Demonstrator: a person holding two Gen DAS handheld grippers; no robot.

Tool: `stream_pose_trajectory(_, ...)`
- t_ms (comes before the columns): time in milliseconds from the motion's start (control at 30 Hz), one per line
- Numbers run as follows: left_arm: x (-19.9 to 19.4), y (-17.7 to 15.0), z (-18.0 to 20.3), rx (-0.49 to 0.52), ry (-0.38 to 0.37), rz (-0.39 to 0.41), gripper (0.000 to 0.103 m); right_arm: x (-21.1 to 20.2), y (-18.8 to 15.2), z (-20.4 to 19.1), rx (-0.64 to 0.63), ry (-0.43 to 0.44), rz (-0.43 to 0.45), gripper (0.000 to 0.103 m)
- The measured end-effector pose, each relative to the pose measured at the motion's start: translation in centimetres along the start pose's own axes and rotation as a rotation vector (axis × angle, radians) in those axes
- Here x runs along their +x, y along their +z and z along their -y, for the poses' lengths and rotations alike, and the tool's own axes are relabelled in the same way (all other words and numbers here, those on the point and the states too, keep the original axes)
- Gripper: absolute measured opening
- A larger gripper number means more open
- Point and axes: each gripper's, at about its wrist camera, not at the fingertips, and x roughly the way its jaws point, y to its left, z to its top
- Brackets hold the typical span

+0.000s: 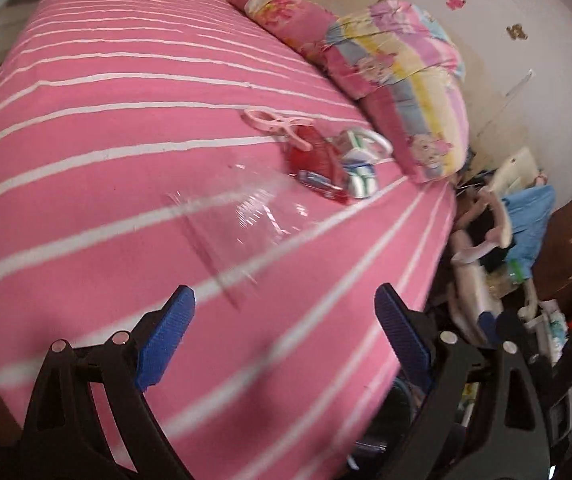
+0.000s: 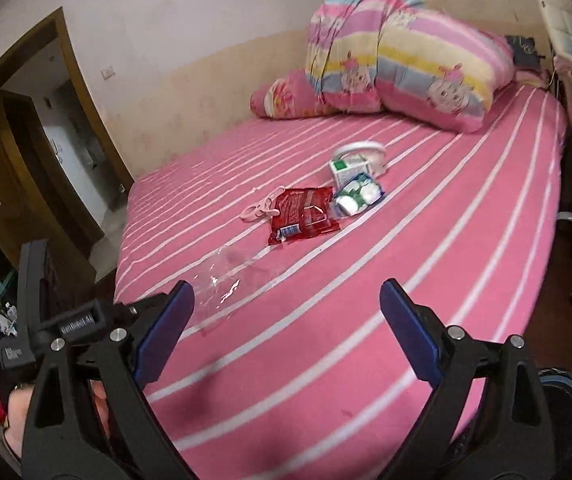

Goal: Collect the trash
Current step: 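Move both tools back over the bed toward the red bag and clear bag, then grasp the red snack bag with the right tool while the left grasps the clear bag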

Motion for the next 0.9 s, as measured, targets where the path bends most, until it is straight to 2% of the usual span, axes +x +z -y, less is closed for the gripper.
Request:
stream_pose_trajectory(233,4.1,2.7,-0.5,0.143,0.092,-0.011,0.089,6.8,1.7,0.0,-0.072,-0.007,-0.039,0.093)
stream_pose_trajectory(467,8.0,4.7,0.3,0.299,0.132,-0.065,0.089,12.7,2.7,2.0,-0.027,0.008,-0.094,0.093)
stream_pose_trajectory(633,9.5,6.4,-0.9,0.275,0.123,-0.065,0.086,16.4,4.3,3.1,0.050,0.029,-0.110,0.093)
stream_pose_trajectory(767,10.1,7.5,-1.1,0.265,0.112,-0.060,0.069,19.5,5.6,2.9,0.063,0.031,-0.108,0.093)
stream_pose_trajectory(900,11.1,8.2,-1.0,0.263,0.118,-0.075,0.059,21.6,6.0,2.6,0.034,-0.018,-0.125,0.093)
